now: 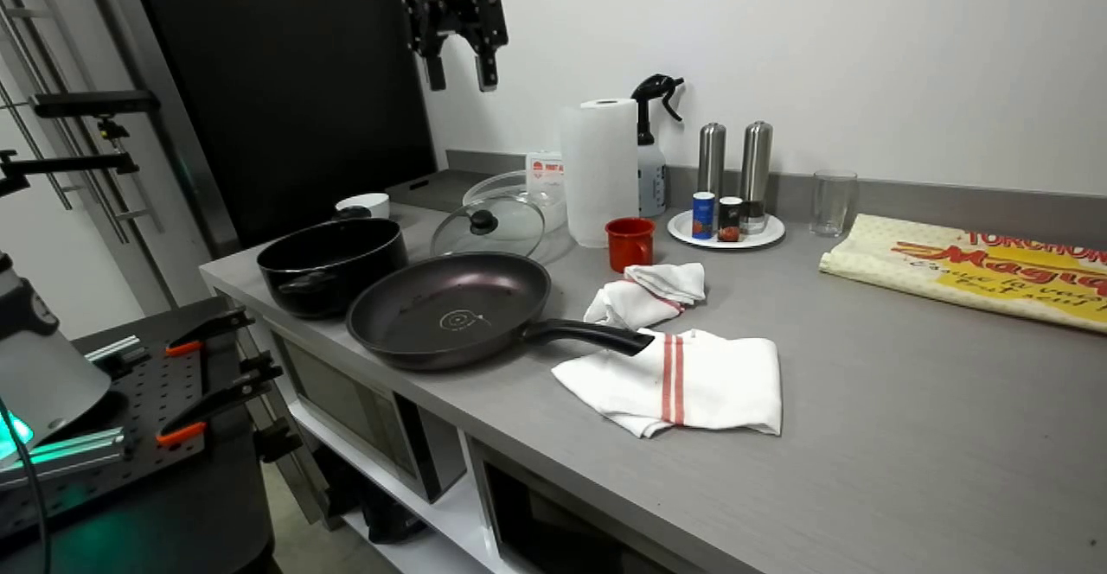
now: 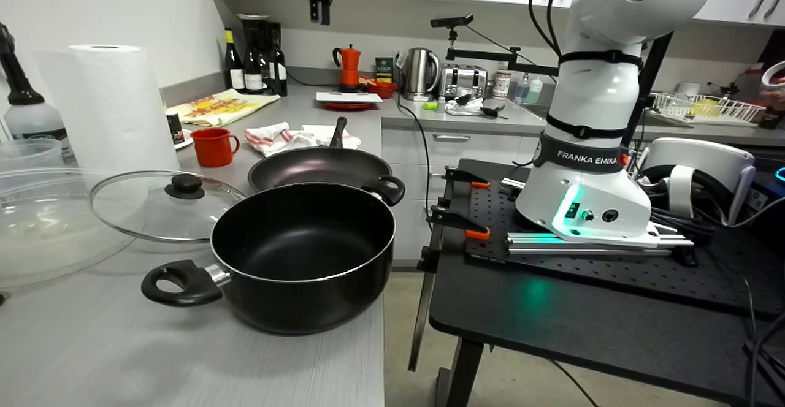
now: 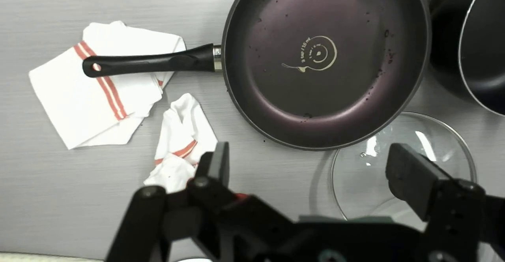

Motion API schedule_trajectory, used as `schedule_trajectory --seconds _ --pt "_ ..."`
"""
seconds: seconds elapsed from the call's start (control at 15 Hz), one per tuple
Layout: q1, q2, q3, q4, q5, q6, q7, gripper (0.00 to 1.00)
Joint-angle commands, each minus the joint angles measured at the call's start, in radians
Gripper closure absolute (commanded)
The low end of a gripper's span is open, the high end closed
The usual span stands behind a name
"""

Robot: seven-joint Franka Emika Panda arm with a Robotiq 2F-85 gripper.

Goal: Move the cup to the left

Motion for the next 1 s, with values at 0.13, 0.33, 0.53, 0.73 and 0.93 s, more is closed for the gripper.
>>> schedule_trajectory --seconds 0.13,0.33,0.53,0.73,0.93 --pt "-0.069 0.306 0.079 0.316 -0.008 -0.072 -0.091 0.0" --pt "-0.098 0.433 0.121 0.446 -0.042 -0.092 -0.136 0.0" --pt "-0.11 0.535 0.155 0.55 -0.088 -0.103 -0.178 0.0" --pt "-0.103 0.625 0.178 0.631 -0.158 -0.085 -0.203 0.0" --pt "-0.099 0.698 0.203 0.703 -0.197 -0.094 -0.24 0.0"
